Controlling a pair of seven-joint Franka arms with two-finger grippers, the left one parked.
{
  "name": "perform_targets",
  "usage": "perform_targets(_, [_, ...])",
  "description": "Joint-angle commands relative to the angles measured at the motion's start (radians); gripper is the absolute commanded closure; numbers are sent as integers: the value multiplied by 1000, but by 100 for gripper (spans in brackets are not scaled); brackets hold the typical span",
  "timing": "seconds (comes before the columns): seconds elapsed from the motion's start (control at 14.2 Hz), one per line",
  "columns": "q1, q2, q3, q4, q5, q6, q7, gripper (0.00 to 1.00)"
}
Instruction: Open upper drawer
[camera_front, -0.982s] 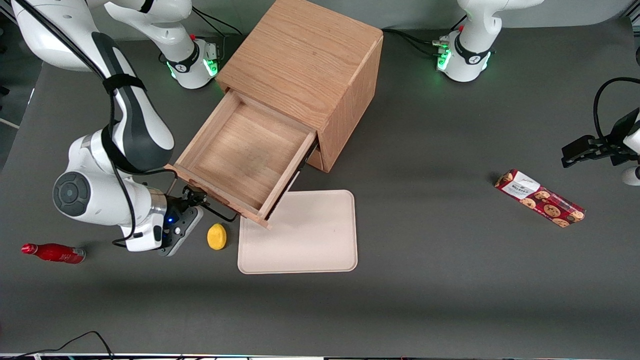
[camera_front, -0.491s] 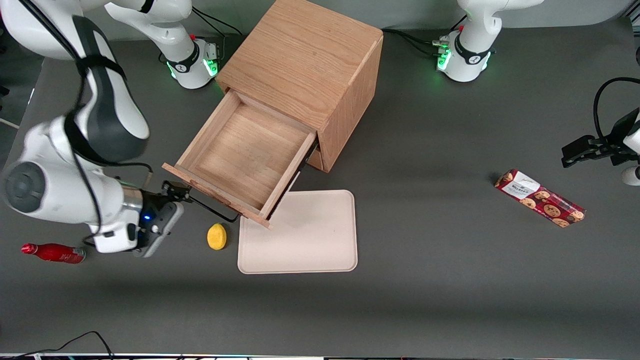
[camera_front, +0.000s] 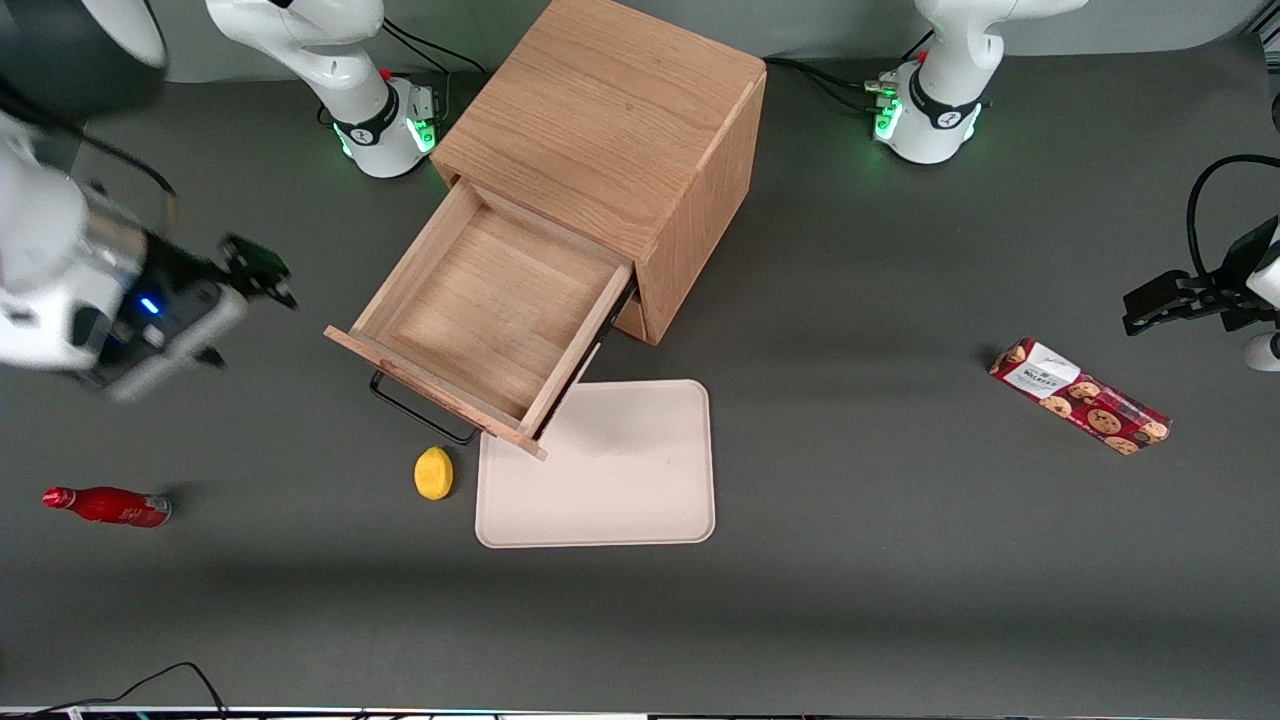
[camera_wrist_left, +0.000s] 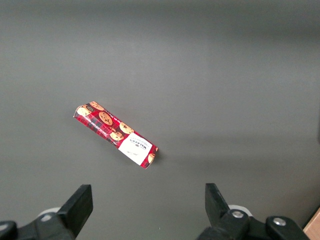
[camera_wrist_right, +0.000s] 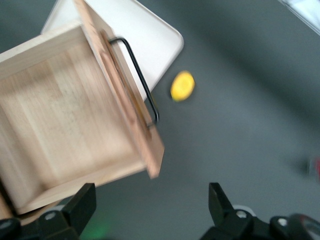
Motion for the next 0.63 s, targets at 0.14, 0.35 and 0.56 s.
perform_targets(0.14, [-1, -352, -97, -389, 11, 19, 233, 0])
perform_targets(0.35, [-1, -431, -177, -465, 12, -16, 219, 0])
perform_targets(0.56, [-1, -377, -203, -451, 11, -16, 215, 0])
